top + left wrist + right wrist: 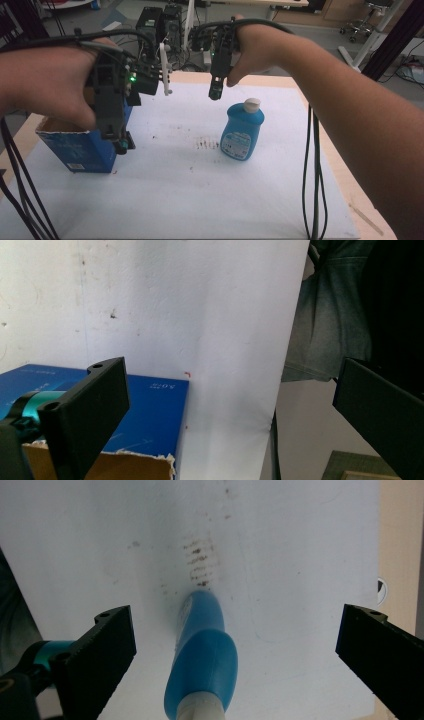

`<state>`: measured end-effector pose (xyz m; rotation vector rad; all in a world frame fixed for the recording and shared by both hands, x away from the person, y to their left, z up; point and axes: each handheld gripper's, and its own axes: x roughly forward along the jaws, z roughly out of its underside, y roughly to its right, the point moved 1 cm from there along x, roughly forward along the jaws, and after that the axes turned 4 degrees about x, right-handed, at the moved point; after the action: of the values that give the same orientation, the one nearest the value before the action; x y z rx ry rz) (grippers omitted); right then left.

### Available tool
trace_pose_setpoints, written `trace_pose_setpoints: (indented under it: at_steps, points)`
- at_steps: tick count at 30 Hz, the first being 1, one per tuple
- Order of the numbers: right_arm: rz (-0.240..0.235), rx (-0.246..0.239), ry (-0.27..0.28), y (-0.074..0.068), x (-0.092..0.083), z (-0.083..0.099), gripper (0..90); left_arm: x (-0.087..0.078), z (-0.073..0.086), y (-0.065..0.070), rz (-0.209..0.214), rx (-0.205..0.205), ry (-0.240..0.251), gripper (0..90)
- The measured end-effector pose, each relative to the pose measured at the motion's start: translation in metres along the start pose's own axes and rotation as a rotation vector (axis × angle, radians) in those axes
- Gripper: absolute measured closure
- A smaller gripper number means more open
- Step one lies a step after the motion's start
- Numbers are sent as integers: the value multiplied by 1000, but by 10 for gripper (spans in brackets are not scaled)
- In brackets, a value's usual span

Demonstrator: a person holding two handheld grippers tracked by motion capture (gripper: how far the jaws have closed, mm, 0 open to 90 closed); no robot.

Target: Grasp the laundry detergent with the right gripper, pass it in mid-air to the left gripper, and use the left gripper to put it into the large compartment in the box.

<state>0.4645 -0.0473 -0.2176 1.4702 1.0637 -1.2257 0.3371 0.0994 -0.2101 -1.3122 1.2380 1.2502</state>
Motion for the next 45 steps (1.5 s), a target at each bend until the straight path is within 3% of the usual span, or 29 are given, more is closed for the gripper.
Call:
trace_pose_setpoints:
  at_steps: [6, 12, 17, 20, 22, 29, 30, 31, 35, 39, 45]
  points:
    - [21, 123, 190, 10, -5, 9, 16, 0, -3, 4, -1, 5, 1, 17]
    - [78, 268, 338, 24, -7, 27, 17, 0, -3, 5, -4, 3, 4, 17]
    - [123, 424, 480, 35, -12, 51, 16, 3, -3, 5, 4, 11, -6, 17]
    - [162, 491, 521, 40, -14, 70, 16, 3, -2, 6, 5, 11, -1, 17]
    - [161, 521, 550, 41, -14, 84, 16, 3, -2, 7, 1, 5, 4, 17]
    - [166, 600, 623, 37, -9, 139, 16, 6, -1, 7, 5, 7, -7, 17]
    - [166, 600, 623, 37, -9, 139, 16, 6, -1, 7, 5, 7, -7, 17]
    - [169, 618, 652, 34, -8, 153, 16, 6, -1, 7, 6, 9, -8, 17]
    - [172, 642, 706, 25, -8, 179, 16, 7, -4, 9, 7, 9, -3, 17]
    - [180, 652, 745, 16, -6, 194, 16, 7, -6, 10, 4, 14, -6, 17]
    - [192, 630, 798, -3, -2, 201, 16, 8, -6, 12, 5, 23, 1, 17]
